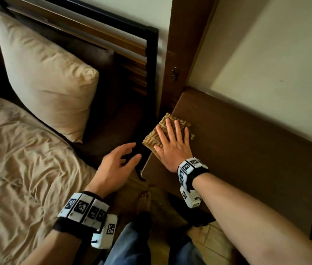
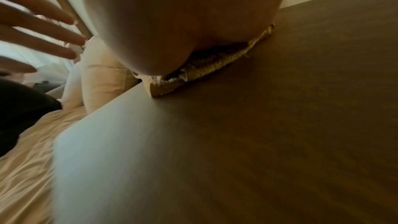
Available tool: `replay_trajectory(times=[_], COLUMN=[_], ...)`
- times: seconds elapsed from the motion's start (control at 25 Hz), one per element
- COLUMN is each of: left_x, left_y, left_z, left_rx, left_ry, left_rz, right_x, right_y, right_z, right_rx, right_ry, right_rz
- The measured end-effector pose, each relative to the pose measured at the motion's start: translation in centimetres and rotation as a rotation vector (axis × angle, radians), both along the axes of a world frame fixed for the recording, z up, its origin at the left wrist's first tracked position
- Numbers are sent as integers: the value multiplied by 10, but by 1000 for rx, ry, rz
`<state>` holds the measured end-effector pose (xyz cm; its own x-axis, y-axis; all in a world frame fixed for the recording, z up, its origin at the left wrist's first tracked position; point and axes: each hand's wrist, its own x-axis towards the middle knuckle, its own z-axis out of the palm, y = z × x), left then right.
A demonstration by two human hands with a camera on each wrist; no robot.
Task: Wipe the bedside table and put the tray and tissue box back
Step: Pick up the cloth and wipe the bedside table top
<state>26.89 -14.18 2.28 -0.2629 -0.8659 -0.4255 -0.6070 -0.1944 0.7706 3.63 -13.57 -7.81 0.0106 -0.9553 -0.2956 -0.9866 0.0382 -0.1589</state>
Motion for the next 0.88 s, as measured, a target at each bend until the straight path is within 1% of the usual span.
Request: replay_trajectory(times=[0.24,0.36,0.44,0.52,0.68,0.76,0.88], left_x=[28,27,24,19,5,-6,-29], left_y=[3,14,23,31,47,53,60], left_z=[5,4,0,-5,-7,-8,-11], left_rx=[25,21,27,27,57,85,120], left_ry=[-27,-38,-52,-65,-80,-73,-75], left_rz=[50,42,15,-20,-61,-79,-147], right_x=[48,56,51,39,-5,-42,-102], right_y=[63,86,98,109,154,192,258], right_z=[4,3,1,0,0,4,18], right_rx=[13,5,-5,-23,-36,9,147], right_ry=[-61,-81,-81,-87,-96,-77,-47], right_rz=[106,222,302,341,328,303,235])
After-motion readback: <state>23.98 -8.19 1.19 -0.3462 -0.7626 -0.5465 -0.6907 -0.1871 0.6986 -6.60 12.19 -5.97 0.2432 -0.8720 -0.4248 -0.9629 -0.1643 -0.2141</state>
